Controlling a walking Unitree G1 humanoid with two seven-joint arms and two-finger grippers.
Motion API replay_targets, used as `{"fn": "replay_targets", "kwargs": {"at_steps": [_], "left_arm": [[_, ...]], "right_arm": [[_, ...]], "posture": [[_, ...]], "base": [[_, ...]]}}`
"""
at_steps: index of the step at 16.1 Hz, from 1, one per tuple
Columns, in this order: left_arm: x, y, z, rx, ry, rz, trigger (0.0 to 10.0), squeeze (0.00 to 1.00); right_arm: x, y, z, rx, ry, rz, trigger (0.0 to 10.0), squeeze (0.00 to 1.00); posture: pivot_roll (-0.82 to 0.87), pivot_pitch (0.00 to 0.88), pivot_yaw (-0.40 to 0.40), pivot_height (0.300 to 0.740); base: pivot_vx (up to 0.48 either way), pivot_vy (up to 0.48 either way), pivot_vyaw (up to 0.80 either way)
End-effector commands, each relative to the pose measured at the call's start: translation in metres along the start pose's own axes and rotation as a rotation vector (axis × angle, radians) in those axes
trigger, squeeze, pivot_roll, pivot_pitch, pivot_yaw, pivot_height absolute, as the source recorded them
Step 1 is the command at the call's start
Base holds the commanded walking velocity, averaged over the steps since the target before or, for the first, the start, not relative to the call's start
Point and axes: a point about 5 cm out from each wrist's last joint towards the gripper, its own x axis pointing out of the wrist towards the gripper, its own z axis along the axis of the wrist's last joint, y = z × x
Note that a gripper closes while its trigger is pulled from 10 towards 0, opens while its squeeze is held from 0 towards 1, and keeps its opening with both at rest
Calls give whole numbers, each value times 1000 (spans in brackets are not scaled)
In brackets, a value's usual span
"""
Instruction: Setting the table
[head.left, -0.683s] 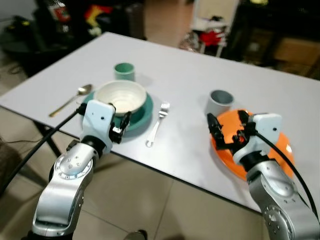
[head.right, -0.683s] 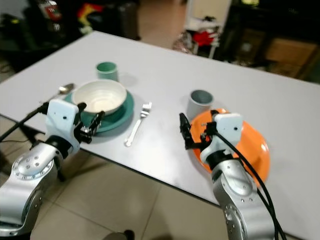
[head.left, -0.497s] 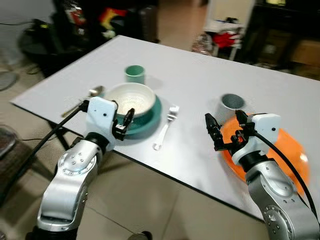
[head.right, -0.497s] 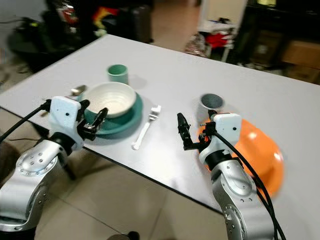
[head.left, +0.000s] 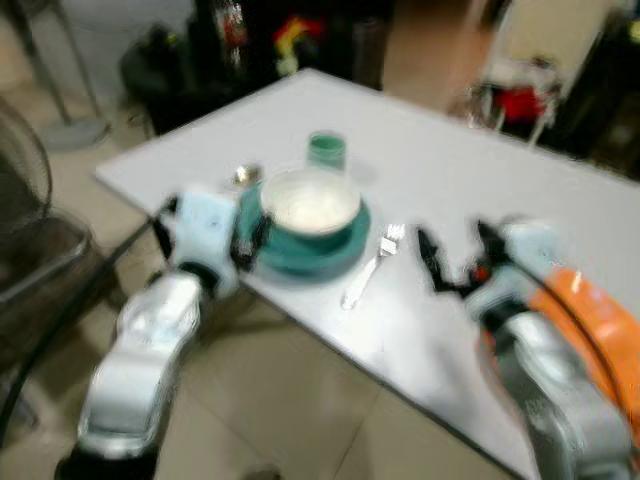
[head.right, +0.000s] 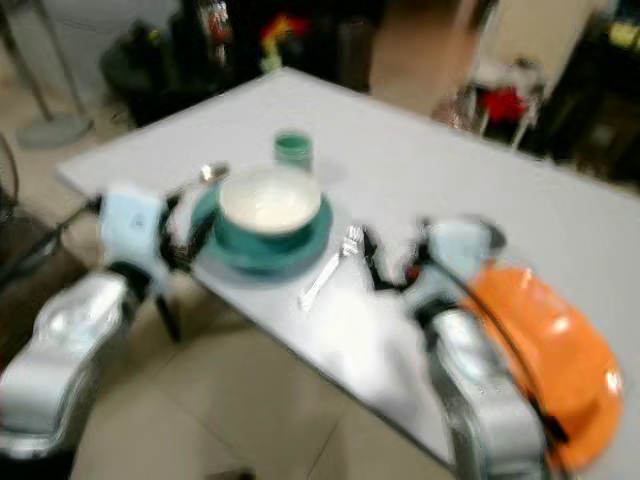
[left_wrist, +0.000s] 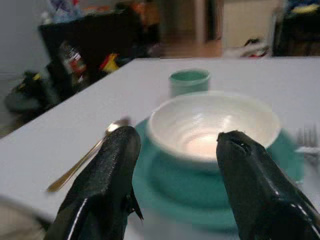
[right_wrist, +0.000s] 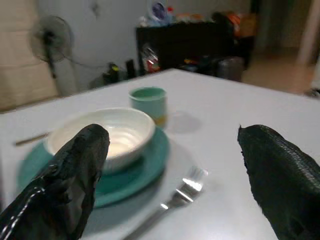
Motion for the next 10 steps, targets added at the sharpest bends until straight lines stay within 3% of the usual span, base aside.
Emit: {"fn": "replay_targets", "kwargs": {"at_steps": [1,4,9,10], "left_arm": [[0,-5,6,-5,-22,-17,10000,0],[-2,0,2,-8,-7,-4,10000,0],[-1,1,2,-9,-4,-17,10000,0],[-1,1,3,-9,-3,-18,10000,0]], "right_arm": [[-2,-9,1,-9,3,-29,10000,1000],[-3,-7,-3,4,12,-41,10000,1000],[-6,-8,-3,8,10,-56,10000,1000],[-7,-8,-3,11,10,-58,10000,1000]], "posture": [[49,0,-33,740],[46,0,-26,740],[38,0,-16,740],[38,0,-16,740]], "base": [[0,0,800],[0,0,800],[0,320,800],[0,349,0]]}}
